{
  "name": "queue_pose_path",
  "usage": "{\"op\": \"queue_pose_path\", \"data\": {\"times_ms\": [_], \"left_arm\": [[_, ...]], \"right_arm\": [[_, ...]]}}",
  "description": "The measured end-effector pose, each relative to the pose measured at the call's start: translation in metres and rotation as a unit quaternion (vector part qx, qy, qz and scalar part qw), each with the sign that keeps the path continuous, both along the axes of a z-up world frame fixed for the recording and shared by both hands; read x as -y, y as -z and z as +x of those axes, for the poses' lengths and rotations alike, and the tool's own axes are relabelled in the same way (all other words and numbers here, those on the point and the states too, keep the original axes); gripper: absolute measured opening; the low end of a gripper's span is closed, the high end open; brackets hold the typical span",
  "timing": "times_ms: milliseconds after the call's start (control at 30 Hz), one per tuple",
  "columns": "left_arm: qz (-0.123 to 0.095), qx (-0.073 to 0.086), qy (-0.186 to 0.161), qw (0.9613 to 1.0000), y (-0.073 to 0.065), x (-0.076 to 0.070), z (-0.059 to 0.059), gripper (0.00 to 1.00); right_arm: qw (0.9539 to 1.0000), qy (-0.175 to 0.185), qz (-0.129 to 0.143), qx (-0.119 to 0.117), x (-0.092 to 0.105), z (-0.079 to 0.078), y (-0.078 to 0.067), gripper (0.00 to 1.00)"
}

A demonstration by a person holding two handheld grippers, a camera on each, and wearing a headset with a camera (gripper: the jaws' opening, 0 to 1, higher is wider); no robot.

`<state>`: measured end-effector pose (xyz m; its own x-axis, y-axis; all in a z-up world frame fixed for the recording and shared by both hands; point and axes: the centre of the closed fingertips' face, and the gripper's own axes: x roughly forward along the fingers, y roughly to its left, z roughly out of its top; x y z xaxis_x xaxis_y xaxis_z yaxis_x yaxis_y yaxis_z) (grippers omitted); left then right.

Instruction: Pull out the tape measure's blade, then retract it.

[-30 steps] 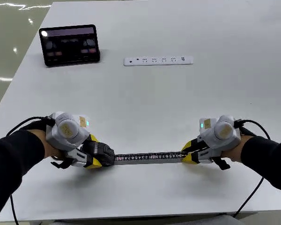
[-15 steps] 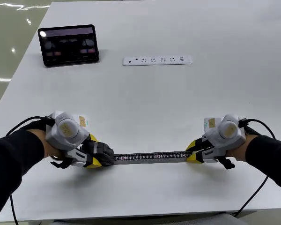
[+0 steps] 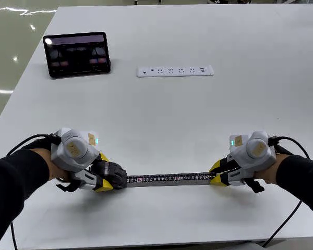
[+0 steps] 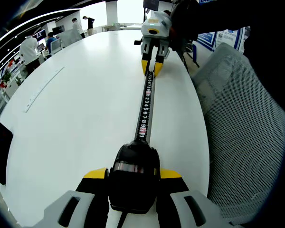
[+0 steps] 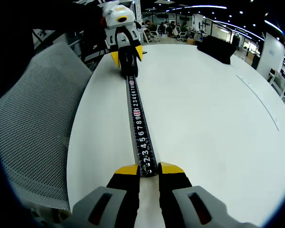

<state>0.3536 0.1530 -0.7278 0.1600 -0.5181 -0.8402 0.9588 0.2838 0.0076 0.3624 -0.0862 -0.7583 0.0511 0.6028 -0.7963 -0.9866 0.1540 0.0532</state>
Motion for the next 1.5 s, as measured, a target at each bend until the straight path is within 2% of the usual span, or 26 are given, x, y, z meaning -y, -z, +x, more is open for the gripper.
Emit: {"op": "queue_pose_path", "data": {"times_ms": [300, 533, 700, 733, 800, 867, 933, 967, 1000, 1033, 1067, 1100, 1133, 1200, 1233, 1267, 1300, 1333, 1367, 1400, 1433, 1467, 1500], "left_arm": [[-0.004, 0.0, -0.001, 1.0, -0.001, 0.001, 0.0, 0.34], [-0.026, 0.006, -0.016, 0.9995, -0.002, 0.002, 0.004, 0.35], [-0.039, 0.018, -0.031, 0.9986, -0.003, 0.001, 0.006, 0.36], [-0.041, 0.011, -0.052, 0.9978, -0.002, -0.001, 0.006, 0.36], [-0.051, 0.033, -0.059, 0.9964, -0.003, -0.002, 0.011, 0.39], [-0.06, 0.021, -0.089, 0.994, -0.003, -0.003, 0.009, 0.41], [-0.064, 0.022, -0.114, 0.9912, -0.004, -0.009, 0.012, 0.41], [-0.075, 0.029, -0.133, 0.9878, -0.006, -0.01, 0.015, 0.44], [-0.092, 0.041, -0.164, 0.9813, -0.011, -0.012, 0.02, 0.49], [-0.104, 0.044, -0.191, 0.975, -0.014, -0.015, 0.023, 0.61], [-0.126, 0.05, -0.221, 0.9659, -0.017, -0.02, 0.027, 0.73], [-0.129, 0.057, -0.238, 0.961, -0.018, -0.026, 0.029, 0.85], [-0.131, 0.058, -0.261, 0.9547, -0.018, -0.034, 0.028, 0.97], [-0.127, 0.039, -0.282, 0.95, -0.015, -0.044, 0.021, 0.99], [-0.127, 0.022, -0.306, 0.9433, -0.012, -0.052, 0.015, 1.0], [-0.127, 0.014, -0.319, 0.9393, -0.011, -0.056, 0.011, 1.0], [-0.132, 0.027, -0.328, 0.9349, -0.013, -0.061, 0.012, 1.0], [-0.129, 0.043, -0.33, 0.9342, -0.013, -0.068, 0.009, 1.0], [-0.127, 0.039, -0.33, 0.9346, -0.012, -0.071, 0.005, 0.99], [-0.122, 0.043, -0.339, 0.9321, -0.01, -0.078, 0.0, 0.99], [-0.121, 0.064, -0.348, 0.9275, -0.012, -0.085, 0.002, 1.0], [-0.131, 0.07, -0.35, 0.9249, -0.015, -0.086, 0.0, 1.0], [-0.156, 0.078, -0.355, 0.9184, -0.022, -0.086, -0.001, 1.0]], "right_arm": [[1.0, -0.001, -0.002, -0.002, 0.0, 0.0, 0.0, 0.1], [0.9998, -0.012, -0.008, 0.011, -0.003, -0.002, -0.001, 0.11], [0.9998, -0.007, -0.009, 0.017, -0.002, -0.001, 0.0, 0.12], [0.9998, -0.002, -0.01, 0.018, -0.002, -0.001, 0.0, 0.12], [0.9998, 0.002, -0.008, 0.02, -0.003, -0.002, -0.001, 0.13], [0.9997, 0.009, -0.007, 0.02, -0.003, -0.002, -0.001, 0.14], [0.9996, 0.018, -0.008, 0.022, -0.003, -0.005, -0.001, 0.16], [0.9994, 0.025, -0.005, 0.022, -0.004, -0.005, -0.002, 0.18], [0.9991, 0.037, 0.005, 0.021, -0.005, -0.007, -0.004, 0.2], [0.9988, 0.043, 0.013, 0.021, -0.006, -0.007, -0.006, 0.22], [0.9981, 0.053, 0.02, 0.023, -0.005, -0.009, -0.008, 0.24], [0.9977, 0.059, 0.025, 0.025, -0.004, -0.01, -0.01, 0.26], [0.9968, 0.067, 0.027, 0.032, -0.001, -0.011, -0.013, 0.27], [0.9945, 0.088, 0.034, 0.044, 0.005, -0.01, -0.017, 0.32], [0.9911, 0.12, 0.04, 0.042, 0.011, -0.009, -0.018, 0.35], [0.9891, 0.134, 0.044, 0.042, 0.014, -0.009, -0.02, 0.4], [0.9866, 0.149, 0.047, 0.045, 0.018, -0.008, -0.022, 0.43], [0.9845, 0.159, 0.052, 0.053, 0.022, -0.009, -0.025, 0.46], [0.9825, 0.166, 0.056, 0.062, 0.024, -0.009, -0.029, 0.49], [0.9789, 0.181, 0.062, 0.071, 0.03, -0.01, -0.033, 0.51], [0.9765, 0.192, 0.067, 0.073, 0.033, -0.011, -0.036, 0.53], [0.9743, 0.201, 0.071, 0.074, 0.037, -0.013, -0.038, 0.56], [0.9717, 0.211, 0.071, 0.08, 0.044, -0.015, -0.041, 0.57]]}}
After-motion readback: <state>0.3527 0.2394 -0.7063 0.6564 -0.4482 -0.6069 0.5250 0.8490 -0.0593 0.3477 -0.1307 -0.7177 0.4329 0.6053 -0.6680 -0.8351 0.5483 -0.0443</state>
